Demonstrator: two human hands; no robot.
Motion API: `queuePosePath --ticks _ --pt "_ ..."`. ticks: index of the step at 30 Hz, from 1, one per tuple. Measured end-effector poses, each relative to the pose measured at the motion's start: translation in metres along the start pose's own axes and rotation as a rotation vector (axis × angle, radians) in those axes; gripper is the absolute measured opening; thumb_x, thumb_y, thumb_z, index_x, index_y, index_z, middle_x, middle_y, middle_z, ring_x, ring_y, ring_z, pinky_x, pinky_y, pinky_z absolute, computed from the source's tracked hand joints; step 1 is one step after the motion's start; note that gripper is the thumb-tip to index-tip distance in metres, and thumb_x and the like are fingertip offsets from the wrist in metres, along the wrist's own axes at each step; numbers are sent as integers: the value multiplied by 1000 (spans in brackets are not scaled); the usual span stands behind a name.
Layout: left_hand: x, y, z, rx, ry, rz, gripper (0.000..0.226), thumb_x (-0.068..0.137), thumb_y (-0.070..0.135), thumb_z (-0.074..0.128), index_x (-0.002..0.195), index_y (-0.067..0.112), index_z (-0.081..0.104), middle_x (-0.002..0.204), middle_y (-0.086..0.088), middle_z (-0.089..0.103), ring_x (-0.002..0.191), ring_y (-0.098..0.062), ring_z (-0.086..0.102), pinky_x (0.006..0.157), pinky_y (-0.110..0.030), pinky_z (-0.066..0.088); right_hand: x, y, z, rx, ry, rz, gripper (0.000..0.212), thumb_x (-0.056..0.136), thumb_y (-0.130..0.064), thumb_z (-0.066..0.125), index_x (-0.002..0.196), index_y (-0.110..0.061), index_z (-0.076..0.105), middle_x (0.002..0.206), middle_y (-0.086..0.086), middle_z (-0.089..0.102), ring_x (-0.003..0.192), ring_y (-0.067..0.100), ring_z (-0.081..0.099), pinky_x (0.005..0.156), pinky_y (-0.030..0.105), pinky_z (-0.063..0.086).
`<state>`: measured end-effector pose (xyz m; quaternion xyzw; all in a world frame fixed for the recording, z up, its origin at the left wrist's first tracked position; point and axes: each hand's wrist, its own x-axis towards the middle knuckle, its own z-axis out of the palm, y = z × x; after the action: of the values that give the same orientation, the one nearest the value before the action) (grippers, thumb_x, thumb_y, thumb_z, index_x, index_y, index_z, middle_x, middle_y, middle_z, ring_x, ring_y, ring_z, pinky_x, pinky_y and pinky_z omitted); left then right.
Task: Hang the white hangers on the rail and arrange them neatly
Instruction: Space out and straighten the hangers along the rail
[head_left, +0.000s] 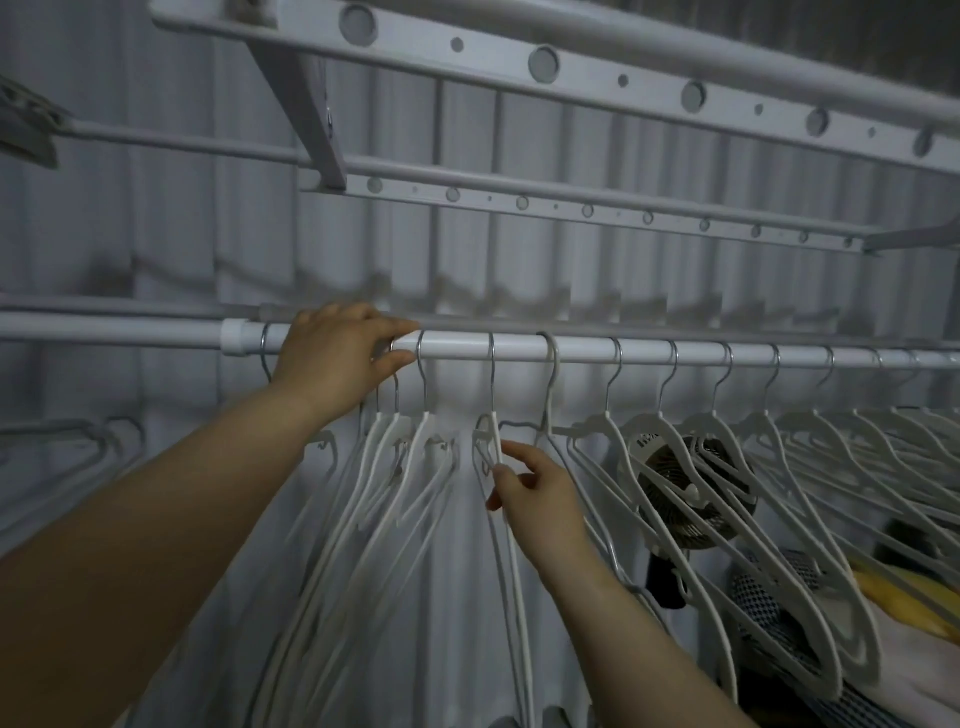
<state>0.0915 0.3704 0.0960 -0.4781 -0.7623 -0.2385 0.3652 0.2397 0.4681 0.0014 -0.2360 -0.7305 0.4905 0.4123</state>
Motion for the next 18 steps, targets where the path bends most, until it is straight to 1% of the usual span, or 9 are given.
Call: queuePosePath --ticks 4,6,7,9,11,13,15,16,18 --pt "-1 2 0 -3 1 3 39 89 36 52 127 29 52 112 -5 60 112 -27 47 90 -30 25 0 -1 -1 -8 -3 -15 33 93 -10 45 126 -14 51 61 -1 52 33 -10 47 36 3 33" --pt "-1 4 0 4 -1 6 40 88 36 52 127 29 52 113 -5 60 113 -27 47 91 -30 26 0 0 -2 -19 -13 -16 33 93 -11 45 125 -15 51 62 -2 53 34 -9 48 35 4 33" --pt "-1 4 -1 5 -3 3 40 88 36 53 127 28 52 114 -6 60 113 -27 47 92 -30 26 0 0 -2 -29 -19 -16 33 93 -13 46 125 -15 51 63 -2 53 36 -7 49 36 4 33" --pt "-2 5 -2 2 -8 2 42 87 36 54 128 27 51 115 -6 59 114 -28 47 92 -30 27 1 0 -4 -58 -21 -21 34 92 -20 49 126 -17 50 65 -5 54 48 -1 51 40 2 35" --pt "-6 3 -1 -3 -34 13 47 86 34 56 132 25 47 123 -7 56 116 -29 48 96 -31 28 1 0 -6 -79 -20 -41 38 92 -26 51 128 -17 47 67 -7 51 58 1 49 48 5 39" --pt "-11 0 -1 -24 -63 15 56 86 33 57 138 21 38 137 -8 46 120 -31 46 103 -32 26 0 -1 -10 -92 -6 -61 41 91 -28 51 130 -17 43 68 -8 47 61 2 47 55 10 37" --pt "-19 -1 -4 -63 -73 -28 62 87 34 56 141 18 31 145 -10 36 127 -31 40 108 -34 24 -2 -1 -15 -119 23 -98 41 91 -27 51 129 -18 42 71 -10 44 62 1 45 55 12 35" --pt "-22 -1 -7 -74 -59 -41 64 86 38 55 141 16 32 146 -12 35 130 -32 38 108 -36 25 -3 -2 -17 -138 31 -130 41 91 -27 51 129 -19 42 76 -10 44 64 1 45 55 13 35" --pt "-30 -1 -12 -66 -36 -63 67 77 45 46 134 9 44 139 -16 43 126 -33 43 104 -39 31 -6 -5 -19 -167 33 -211 41 90 -25 52 130 -21 41 90 -8 46 65 0 42 56 13 34"
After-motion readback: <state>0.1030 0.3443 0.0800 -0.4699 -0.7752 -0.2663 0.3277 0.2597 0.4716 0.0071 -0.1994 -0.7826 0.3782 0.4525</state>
